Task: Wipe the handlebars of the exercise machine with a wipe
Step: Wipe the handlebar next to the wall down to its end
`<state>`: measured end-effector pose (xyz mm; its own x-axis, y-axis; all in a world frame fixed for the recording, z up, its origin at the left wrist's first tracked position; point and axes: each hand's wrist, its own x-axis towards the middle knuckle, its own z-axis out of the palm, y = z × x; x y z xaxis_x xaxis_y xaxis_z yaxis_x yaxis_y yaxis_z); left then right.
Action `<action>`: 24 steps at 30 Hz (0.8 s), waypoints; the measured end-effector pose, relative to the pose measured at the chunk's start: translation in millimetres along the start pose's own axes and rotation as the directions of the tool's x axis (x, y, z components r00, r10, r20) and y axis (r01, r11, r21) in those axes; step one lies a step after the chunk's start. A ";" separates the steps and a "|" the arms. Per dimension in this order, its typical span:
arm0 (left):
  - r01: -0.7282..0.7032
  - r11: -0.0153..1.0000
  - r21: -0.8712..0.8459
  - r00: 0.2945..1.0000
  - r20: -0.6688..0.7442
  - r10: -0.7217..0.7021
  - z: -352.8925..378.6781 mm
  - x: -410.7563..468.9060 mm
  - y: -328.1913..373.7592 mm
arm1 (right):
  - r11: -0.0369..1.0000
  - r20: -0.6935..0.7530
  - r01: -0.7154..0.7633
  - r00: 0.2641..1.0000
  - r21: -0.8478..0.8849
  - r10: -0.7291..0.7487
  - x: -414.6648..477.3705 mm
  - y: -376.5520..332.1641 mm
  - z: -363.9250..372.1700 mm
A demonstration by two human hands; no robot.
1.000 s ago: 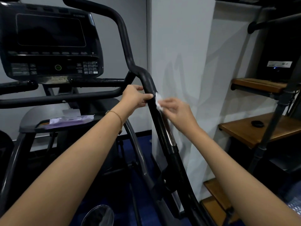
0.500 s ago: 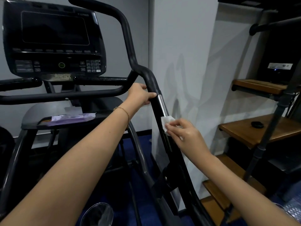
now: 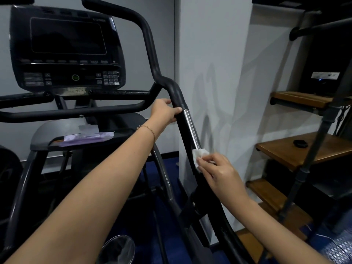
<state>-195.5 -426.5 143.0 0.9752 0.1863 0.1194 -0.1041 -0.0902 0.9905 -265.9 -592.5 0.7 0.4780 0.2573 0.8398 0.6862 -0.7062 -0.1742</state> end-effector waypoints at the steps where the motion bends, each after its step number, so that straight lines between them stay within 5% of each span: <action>1: 0.000 1.000 0.002 1.000 -0.003 0.000 0.4 -0.3 -0.2 | 1.000 0.001 0.002 1.000 0.000 -0.002 2.6 0.1 0.3; 10: -0.007 0.998 0.059 1.000 -0.006 0.008 -4.4 1.9 0.8 | 0.936 0.097 -0.278 0.960 0.216 0.263 93.9 3.3 14.4; 19: -0.027 0.997 0.068 1.000 -0.002 0.028 -3.3 0.0 0.9 | 0.707 0.238 -0.529 0.847 0.469 0.476 136.5 14.4 14.6; 24: -0.030 0.998 0.059 1.000 0.005 0.029 -3.6 -2.1 1.9 | 0.844 0.180 -0.446 0.895 0.299 0.409 135.7 13.3 17.4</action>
<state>-198.5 -423.5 144.9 0.9727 0.1784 0.1481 -0.1212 -0.1534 0.9807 -182.4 -555.5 103.5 0.8070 0.0603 0.5875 0.5298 -0.5134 -0.6751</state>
